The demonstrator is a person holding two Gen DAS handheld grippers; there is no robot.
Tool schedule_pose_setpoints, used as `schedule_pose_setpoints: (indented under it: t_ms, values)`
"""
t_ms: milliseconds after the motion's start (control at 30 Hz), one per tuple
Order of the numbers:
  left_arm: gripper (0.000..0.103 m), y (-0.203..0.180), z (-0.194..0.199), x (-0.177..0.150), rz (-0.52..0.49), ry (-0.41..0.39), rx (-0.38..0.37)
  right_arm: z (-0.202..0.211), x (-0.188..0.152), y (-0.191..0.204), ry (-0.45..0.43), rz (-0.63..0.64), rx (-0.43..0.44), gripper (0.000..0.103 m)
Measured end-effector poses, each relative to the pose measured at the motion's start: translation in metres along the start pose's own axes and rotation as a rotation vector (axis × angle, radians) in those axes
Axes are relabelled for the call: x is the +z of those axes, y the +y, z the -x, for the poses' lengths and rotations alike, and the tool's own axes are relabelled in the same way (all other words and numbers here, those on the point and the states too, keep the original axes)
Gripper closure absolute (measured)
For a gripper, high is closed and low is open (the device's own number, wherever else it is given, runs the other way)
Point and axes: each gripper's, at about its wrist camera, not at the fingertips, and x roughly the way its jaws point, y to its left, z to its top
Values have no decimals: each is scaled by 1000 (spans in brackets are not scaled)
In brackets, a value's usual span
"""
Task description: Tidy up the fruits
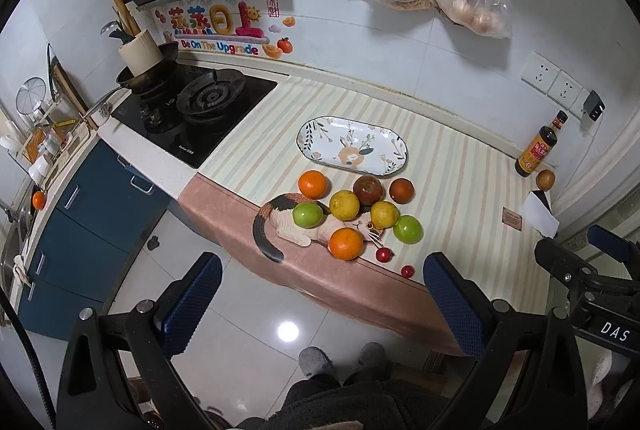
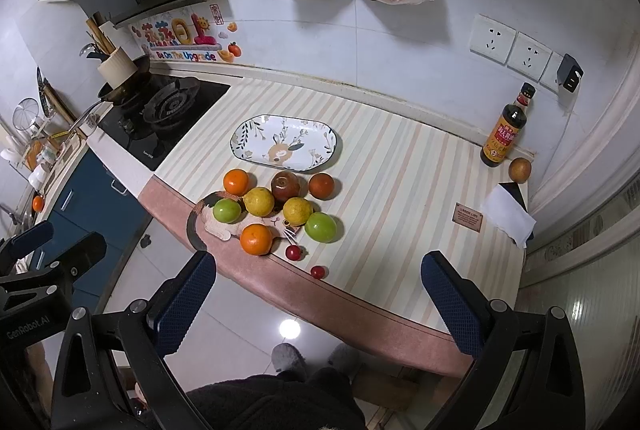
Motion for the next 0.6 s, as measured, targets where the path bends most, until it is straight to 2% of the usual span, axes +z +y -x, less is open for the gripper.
schedule_pose_setpoints:
  t_ms: [600]
  values:
    - [0, -2, -3, -2, 2, 9, 0, -4, 3, -2, 9, 2, 1, 0]
